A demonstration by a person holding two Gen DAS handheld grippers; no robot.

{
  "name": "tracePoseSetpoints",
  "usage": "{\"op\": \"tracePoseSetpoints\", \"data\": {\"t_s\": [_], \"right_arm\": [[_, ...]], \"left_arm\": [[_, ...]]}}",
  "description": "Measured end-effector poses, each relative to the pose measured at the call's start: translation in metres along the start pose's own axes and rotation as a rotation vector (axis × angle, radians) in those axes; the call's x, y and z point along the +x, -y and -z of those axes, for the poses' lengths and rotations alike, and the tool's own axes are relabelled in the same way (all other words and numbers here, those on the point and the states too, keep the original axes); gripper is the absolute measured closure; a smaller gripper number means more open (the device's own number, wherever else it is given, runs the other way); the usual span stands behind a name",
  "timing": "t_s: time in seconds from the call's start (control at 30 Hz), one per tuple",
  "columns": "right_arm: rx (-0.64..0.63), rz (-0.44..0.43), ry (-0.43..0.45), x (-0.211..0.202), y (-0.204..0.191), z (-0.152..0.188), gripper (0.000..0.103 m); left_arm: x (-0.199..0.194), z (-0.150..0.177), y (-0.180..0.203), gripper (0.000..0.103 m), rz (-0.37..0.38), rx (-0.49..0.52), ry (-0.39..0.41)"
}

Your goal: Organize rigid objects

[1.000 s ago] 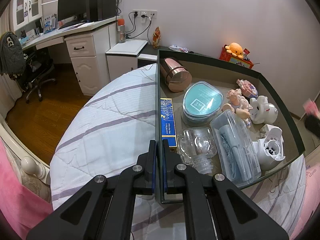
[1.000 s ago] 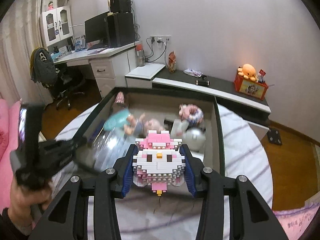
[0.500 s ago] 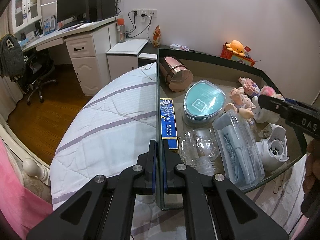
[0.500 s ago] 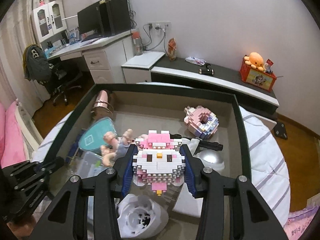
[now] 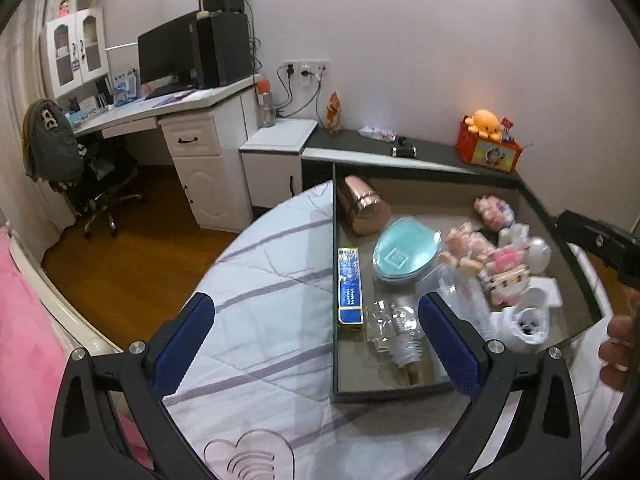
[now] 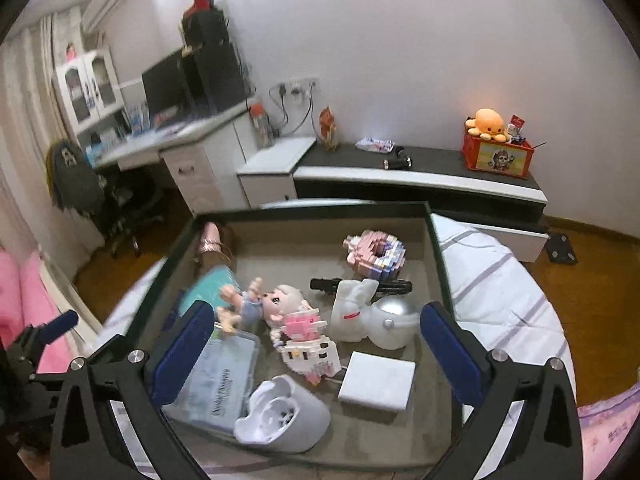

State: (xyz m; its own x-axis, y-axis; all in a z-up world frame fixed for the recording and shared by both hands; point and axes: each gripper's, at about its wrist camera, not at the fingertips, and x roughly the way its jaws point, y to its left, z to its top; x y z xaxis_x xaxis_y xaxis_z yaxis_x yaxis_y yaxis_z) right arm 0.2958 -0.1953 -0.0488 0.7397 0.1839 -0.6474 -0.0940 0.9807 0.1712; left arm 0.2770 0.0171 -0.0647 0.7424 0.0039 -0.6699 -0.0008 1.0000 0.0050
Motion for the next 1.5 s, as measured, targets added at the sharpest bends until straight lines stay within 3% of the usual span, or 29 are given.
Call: {"op": "tracePoseSetpoints", "data": {"t_s": [0.4, 0.63, 0.77, 0.83, 1.03, 1.17, 1.37, 1.5], "right_arm": [[0.002, 0.059, 0.18, -0.131, -0.024, 0.022, 0.0], [-0.029, 0.092, 0.291, -0.222, -0.045, 0.066, 0.0], [-0.034, 0.106, 0.316, -0.258, -0.053, 0.099, 0.0], [-0.04, 0.118, 0.327, -0.269, -0.057, 0.113, 0.0], [-0.017, 0.118, 0.351, -0.302, -0.058, 0.151, 0.0], [-0.027, 0.108, 0.377, -0.318, -0.065, 0.164, 0.0], [-0.032, 0.094, 0.39, -0.323, -0.067, 0.166, 0.0], [-0.031, 0.095, 0.383, -0.32, -0.067, 0.167, 0.0]], "left_arm": [[-0.131, 0.002, 0.011, 0.0, 0.022, 0.0, 0.19], [-0.213, 0.038, 0.014, 0.0, 0.026, 0.004, 0.301], [-0.242, 0.07, 0.016, 0.0, -0.051, -0.002, 0.328], [-0.255, 0.088, 0.015, 0.0, -0.07, -0.016, 0.334], [-0.291, 0.126, 0.016, 0.0, -0.018, -0.017, 0.323], [-0.307, 0.135, 0.017, 0.0, -0.018, 0.008, 0.349], [-0.3, 0.137, 0.007, 0.0, 0.021, -0.029, 0.29], [-0.302, 0.14, 0.007, 0.0, 0.014, -0.03, 0.303]]}}
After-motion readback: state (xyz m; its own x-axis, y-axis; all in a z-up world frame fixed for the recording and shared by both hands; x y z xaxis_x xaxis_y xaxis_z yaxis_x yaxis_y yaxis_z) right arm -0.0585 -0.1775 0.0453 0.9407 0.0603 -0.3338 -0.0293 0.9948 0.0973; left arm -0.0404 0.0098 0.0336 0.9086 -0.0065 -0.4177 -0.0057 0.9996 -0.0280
